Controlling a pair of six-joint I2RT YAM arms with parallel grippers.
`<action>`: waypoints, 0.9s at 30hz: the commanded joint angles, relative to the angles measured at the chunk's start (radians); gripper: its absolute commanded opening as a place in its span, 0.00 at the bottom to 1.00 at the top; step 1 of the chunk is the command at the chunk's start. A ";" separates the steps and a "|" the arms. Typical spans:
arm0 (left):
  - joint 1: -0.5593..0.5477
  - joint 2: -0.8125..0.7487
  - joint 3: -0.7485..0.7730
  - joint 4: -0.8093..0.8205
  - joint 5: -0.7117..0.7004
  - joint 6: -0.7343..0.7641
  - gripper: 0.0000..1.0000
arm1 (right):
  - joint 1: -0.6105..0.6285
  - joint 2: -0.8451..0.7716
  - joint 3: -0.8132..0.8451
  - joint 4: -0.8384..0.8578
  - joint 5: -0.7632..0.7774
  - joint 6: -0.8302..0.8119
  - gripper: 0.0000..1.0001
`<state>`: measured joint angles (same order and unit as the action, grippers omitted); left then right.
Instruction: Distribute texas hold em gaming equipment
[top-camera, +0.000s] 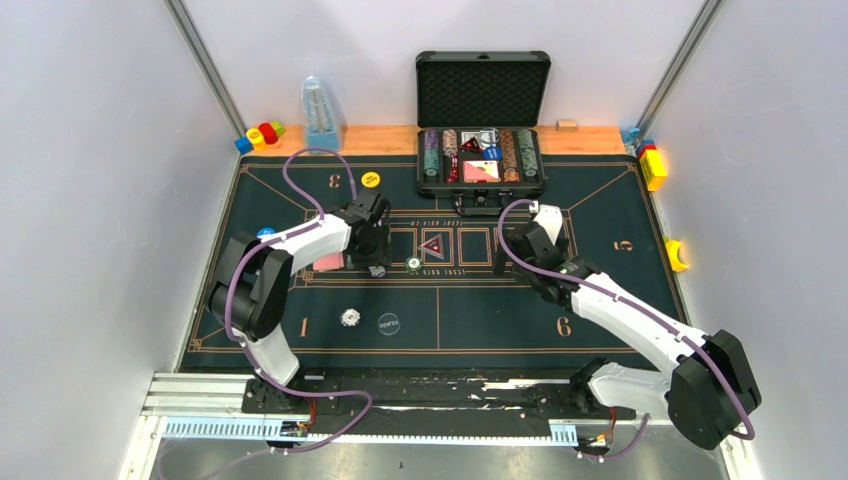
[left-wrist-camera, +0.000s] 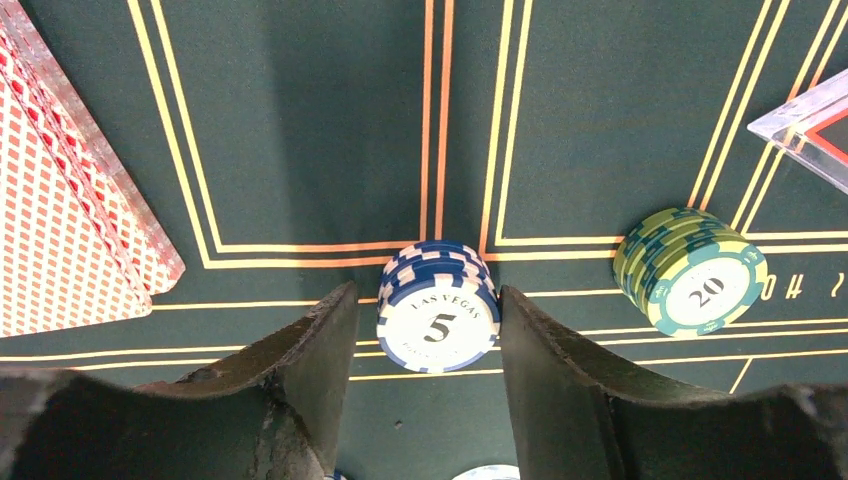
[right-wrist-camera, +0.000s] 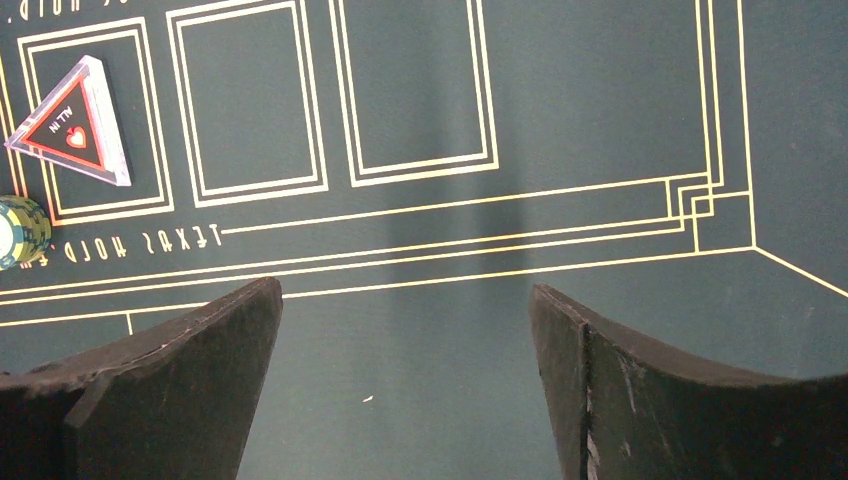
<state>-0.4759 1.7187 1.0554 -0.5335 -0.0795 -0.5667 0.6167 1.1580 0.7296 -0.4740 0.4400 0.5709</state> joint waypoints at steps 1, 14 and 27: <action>-0.001 0.001 0.031 0.017 0.011 0.010 0.61 | -0.002 0.002 -0.004 0.018 0.019 -0.003 0.96; -0.001 0.020 0.033 0.013 0.050 0.012 0.54 | -0.002 -0.006 -0.007 0.017 0.020 -0.002 0.96; -0.001 -0.040 0.041 -0.013 0.048 0.013 0.17 | -0.002 -0.009 -0.007 0.018 0.018 0.000 0.96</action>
<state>-0.4759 1.7260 1.0595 -0.5350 -0.0444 -0.5587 0.6167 1.1580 0.7261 -0.4740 0.4408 0.5709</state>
